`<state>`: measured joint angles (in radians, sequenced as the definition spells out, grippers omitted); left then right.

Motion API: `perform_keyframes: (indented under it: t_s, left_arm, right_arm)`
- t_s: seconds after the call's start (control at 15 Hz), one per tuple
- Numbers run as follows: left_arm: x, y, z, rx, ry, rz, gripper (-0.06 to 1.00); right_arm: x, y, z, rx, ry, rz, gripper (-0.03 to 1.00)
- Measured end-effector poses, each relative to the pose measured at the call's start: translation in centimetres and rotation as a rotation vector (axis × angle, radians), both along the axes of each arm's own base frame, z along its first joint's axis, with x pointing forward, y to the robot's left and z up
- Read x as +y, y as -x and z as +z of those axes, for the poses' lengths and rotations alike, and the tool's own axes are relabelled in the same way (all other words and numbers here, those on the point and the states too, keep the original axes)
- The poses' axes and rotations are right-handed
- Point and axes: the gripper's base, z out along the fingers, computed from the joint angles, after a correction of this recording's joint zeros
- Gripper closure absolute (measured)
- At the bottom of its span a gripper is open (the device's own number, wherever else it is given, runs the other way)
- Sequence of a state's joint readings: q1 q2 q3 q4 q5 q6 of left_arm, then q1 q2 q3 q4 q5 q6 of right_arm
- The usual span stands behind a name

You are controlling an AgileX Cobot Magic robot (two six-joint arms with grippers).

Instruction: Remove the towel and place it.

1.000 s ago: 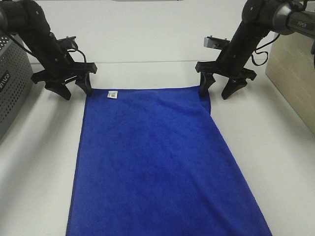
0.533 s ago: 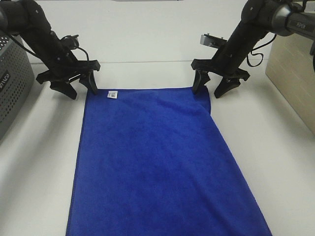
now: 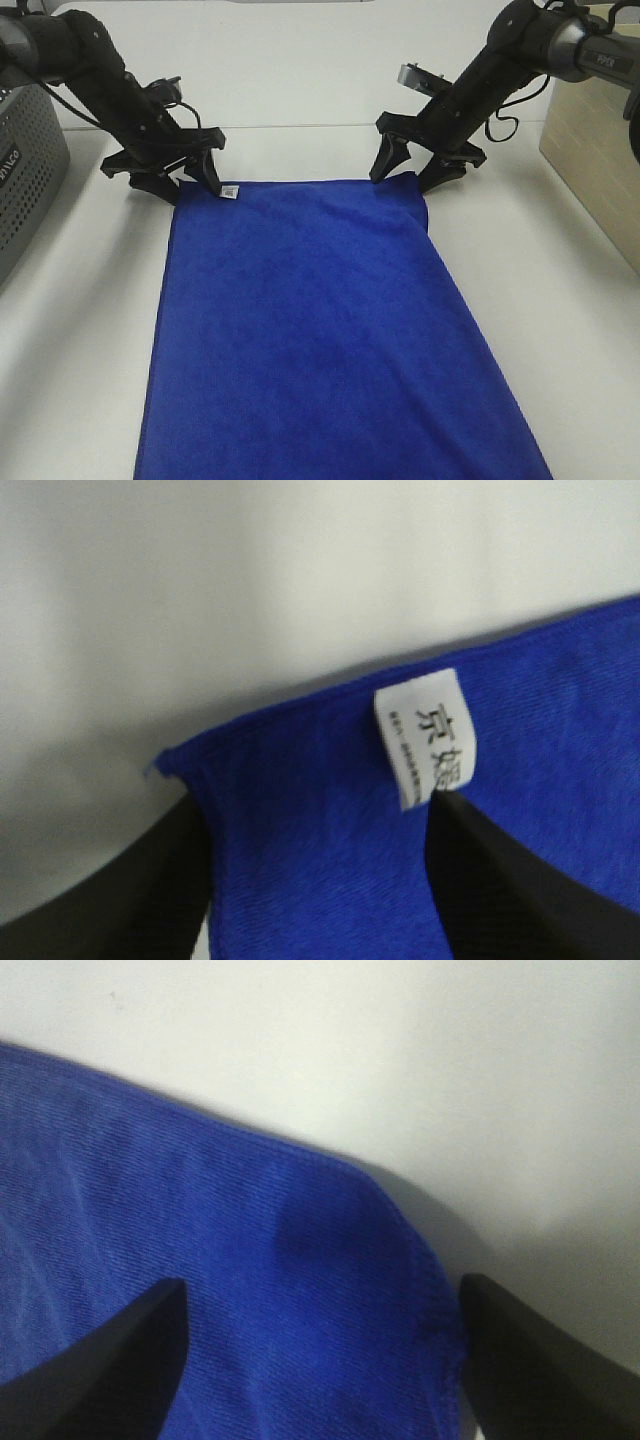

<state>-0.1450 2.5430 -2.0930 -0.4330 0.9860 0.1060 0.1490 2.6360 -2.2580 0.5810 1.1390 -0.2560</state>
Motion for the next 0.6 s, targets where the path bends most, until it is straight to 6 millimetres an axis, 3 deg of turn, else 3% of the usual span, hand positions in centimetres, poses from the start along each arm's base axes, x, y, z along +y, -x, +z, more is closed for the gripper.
perform_keyframes:
  t_s: [0.27, 0.6]
  left_arm:
    - [-2.1, -0.1, -0.2, -0.029, 0.018, -0.025, 0.40]
    - [-2.2, -0.2, -0.3, -0.029, 0.032, -0.019, 0.40]
  right_arm:
    - [0.3, 0.0, -0.4, 0.002, -0.035, 0.012, 0.31]
    - [0.3, 0.0, -0.5, -0.007, -0.038, 0.028, 0.34]
